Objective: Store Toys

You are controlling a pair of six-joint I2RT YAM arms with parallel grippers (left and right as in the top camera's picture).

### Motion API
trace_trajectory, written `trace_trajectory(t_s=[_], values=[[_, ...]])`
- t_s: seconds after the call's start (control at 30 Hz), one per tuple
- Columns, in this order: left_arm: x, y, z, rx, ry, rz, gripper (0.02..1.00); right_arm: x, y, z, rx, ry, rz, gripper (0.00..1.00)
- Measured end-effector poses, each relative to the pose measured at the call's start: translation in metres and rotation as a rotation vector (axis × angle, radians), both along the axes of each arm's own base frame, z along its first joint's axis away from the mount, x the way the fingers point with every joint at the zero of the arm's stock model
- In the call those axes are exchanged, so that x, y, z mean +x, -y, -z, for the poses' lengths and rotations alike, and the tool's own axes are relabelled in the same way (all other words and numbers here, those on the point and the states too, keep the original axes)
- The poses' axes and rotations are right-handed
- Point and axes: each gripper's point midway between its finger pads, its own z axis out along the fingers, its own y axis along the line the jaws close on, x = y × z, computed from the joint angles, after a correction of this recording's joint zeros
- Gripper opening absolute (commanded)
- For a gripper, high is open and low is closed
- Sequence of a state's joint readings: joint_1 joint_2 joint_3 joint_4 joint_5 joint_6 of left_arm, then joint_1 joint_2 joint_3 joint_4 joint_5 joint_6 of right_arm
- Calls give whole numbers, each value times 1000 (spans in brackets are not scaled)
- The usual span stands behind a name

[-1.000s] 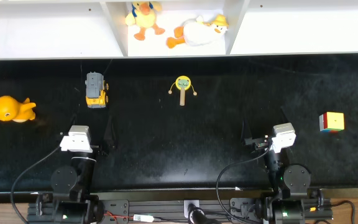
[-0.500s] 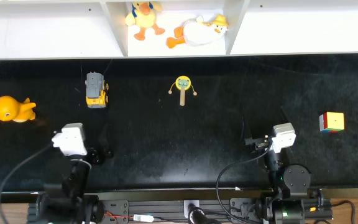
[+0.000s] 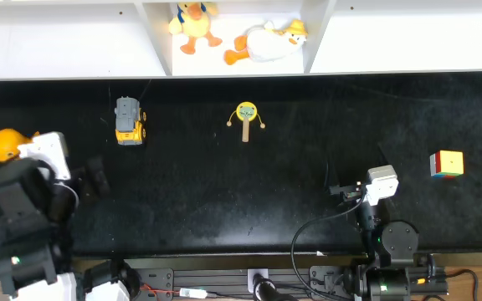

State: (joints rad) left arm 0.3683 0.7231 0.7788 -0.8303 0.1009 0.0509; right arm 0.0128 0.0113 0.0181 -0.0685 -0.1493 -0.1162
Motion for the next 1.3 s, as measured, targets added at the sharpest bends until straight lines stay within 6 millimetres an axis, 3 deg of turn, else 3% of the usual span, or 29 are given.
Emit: trace_trajectory(t_s=[0.33, 0.6, 0.87, 1.3], values=[[-11, -61, 6, 20, 3, -47, 993, 0, 0, 0, 0, 0, 0, 996], [-19, -122, 14, 38, -8, -171, 998, 0, 0, 0, -1, 0, 0, 996], [5, -155, 14, 66, -10, -142, 998, 0, 0, 0, 0, 0, 0, 996], [28, -179, 73, 55, -113, -31, 998, 0, 0, 0, 0, 0, 0, 996]])
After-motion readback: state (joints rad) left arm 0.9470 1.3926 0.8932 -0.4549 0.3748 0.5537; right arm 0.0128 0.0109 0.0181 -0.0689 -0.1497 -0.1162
